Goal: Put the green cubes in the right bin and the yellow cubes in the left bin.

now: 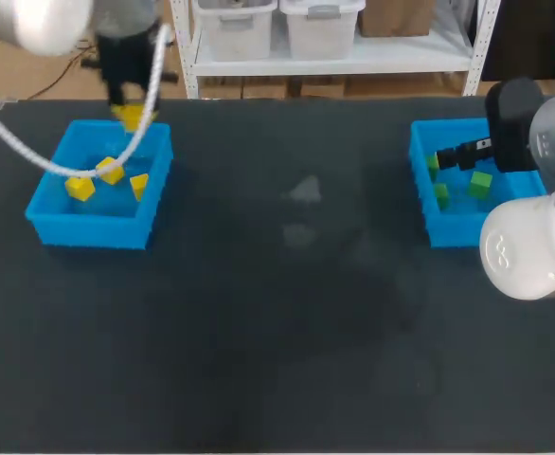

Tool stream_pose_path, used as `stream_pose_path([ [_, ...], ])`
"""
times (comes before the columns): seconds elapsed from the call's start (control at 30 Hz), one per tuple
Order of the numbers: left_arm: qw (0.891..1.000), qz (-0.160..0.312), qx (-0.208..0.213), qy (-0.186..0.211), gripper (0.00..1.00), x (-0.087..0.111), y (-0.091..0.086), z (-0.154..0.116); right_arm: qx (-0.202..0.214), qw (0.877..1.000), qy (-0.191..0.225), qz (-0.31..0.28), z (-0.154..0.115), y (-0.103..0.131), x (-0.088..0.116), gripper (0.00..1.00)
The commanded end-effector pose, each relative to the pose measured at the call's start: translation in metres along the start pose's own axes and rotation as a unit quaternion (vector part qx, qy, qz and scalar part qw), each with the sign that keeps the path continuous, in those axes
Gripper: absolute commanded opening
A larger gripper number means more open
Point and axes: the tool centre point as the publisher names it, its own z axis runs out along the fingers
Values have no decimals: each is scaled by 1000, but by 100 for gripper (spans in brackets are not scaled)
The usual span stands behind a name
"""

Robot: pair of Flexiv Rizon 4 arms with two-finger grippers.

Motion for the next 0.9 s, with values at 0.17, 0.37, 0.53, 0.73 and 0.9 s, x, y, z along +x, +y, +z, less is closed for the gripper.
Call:
stream_pose_path([
  [0.17,998,-39,24,-33,0,48,48,40,0,1000,0,0,-1,0,0,100],
  [0.37,999,-40,12,-30,44,51,51,45,0,1000,0,0,-1,0,0,100],
  [0.53,997,-45,41,-39,100,52,49,43,0,1000,0,0,-1,0,0,100],
  [0.73,990,-60,118,-51,100,52,37,37,0,1000,0,0,-1,0,0,100],
  [0.9,990,-60,118,-51,100,52,37,37,0,1000,0,0,-1,0,0,100],
])
